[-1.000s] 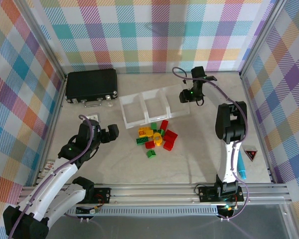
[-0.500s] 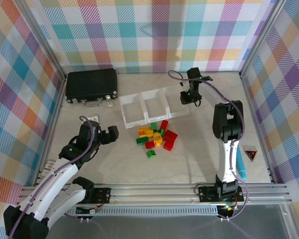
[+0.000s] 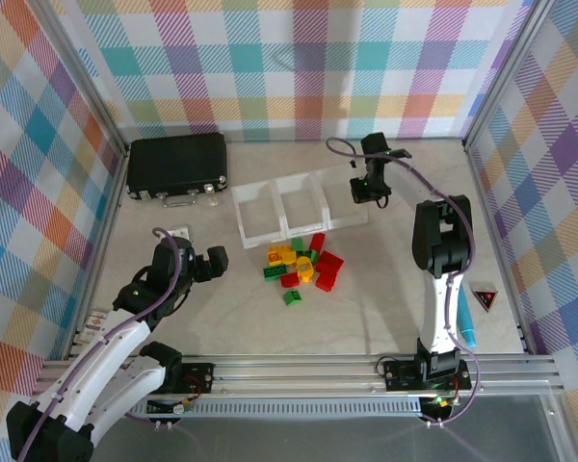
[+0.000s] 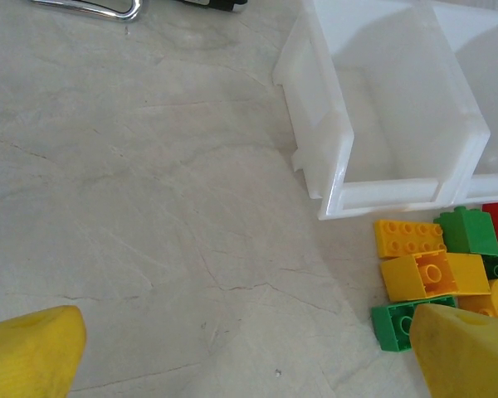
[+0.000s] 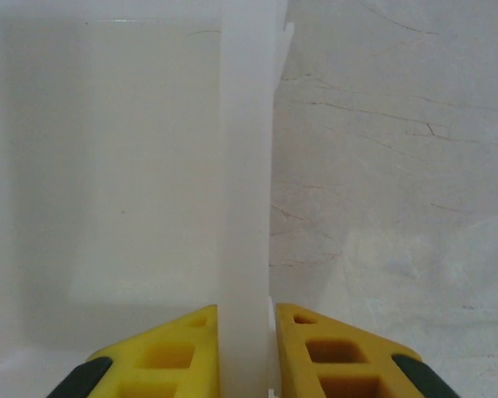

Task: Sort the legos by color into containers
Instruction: Move the container to the center of the table.

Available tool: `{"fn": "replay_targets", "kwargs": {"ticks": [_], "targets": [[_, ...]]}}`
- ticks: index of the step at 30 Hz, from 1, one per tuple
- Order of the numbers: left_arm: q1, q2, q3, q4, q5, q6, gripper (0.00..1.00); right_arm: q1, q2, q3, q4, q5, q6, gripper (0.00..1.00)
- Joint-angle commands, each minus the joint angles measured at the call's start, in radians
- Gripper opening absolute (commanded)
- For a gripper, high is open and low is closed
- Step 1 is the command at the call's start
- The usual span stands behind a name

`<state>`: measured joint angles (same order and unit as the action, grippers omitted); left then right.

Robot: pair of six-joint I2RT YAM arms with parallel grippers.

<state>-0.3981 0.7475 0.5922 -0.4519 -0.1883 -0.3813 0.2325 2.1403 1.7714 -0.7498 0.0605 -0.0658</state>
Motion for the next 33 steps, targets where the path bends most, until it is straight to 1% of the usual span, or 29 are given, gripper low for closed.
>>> {"fn": "replay_targets", "kwargs": {"ticks": [1, 9, 18, 29, 33], "targets": [[-0.009, -0.019, -0.013, -0.028, -0.016, 0.002, 1.00, 0.005, -0.061, -0.046, -0.016, 0.008, 0.045, 0.20], [-0.010, -0.042, -0.022, -0.034, -0.024, -0.003, 1.00, 0.007, -0.131, -0.140, 0.010, 0.002, 0.096, 0.18], [-0.009, -0.049, -0.040, -0.027, -0.021, -0.011, 1.00, 0.017, -0.236, -0.295, 0.052, -0.004, 0.167, 0.17], [-0.009, -0.052, -0.061, -0.012, -0.013, -0.019, 1.00, 0.056, -0.367, -0.487, 0.100, 0.005, 0.250, 0.16], [-0.010, -0.055, -0.070, -0.005, -0.006, -0.028, 1.00, 0.085, -0.406, -0.550, 0.108, 0.002, 0.291, 0.15]]}}
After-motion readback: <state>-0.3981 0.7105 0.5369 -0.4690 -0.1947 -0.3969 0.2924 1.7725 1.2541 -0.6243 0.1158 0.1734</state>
